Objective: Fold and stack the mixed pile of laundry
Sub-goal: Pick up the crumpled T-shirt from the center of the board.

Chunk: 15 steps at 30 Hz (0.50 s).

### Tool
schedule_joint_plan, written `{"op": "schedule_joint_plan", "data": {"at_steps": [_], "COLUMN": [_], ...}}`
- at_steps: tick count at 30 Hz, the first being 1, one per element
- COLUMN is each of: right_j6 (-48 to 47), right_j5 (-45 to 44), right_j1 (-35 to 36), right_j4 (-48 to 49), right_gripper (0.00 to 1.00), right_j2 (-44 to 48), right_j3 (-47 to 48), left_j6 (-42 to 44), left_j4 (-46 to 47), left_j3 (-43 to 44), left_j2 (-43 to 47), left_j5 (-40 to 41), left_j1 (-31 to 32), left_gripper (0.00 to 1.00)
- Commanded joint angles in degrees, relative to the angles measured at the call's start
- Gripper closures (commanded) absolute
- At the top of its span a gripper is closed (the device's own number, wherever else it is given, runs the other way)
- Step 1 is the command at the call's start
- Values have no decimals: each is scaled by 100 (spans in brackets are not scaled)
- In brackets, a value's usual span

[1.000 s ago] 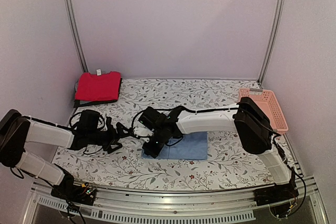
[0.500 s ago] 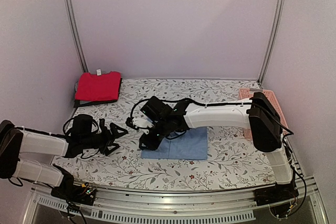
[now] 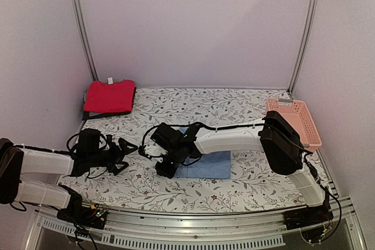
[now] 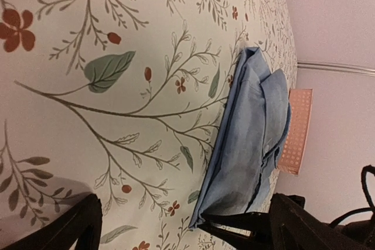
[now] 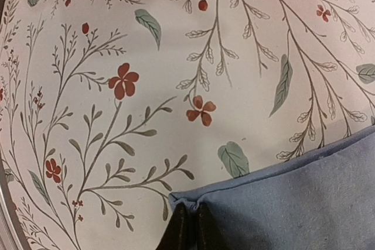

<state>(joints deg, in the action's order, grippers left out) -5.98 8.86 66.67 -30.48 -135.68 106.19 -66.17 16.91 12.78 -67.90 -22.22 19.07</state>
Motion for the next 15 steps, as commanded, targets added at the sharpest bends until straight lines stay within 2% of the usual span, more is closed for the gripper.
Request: {"op": "schedule_joint_plan", "data": {"at_steps": [1, 8, 15], "right_j6": [-4, 50, 20], "right_j5": [-135, 344, 647], "right_j1": [56, -174, -251], "right_j4": [-336, 485, 1030], "right_gripper": [100, 100, 100], "right_j2": [-326, 734, 1245], "right_j3": [-132, -482, -846], "left_j6": [-94, -95, -787], "left_j4": [137, 808, 2514], "left_j3": [-143, 93, 142], "left_j2": [-70, -779, -1813], "left_j5": [-74, -445, -818], "left_j1": [-123, -33, 240], "left_gripper": [0, 0, 1]}}
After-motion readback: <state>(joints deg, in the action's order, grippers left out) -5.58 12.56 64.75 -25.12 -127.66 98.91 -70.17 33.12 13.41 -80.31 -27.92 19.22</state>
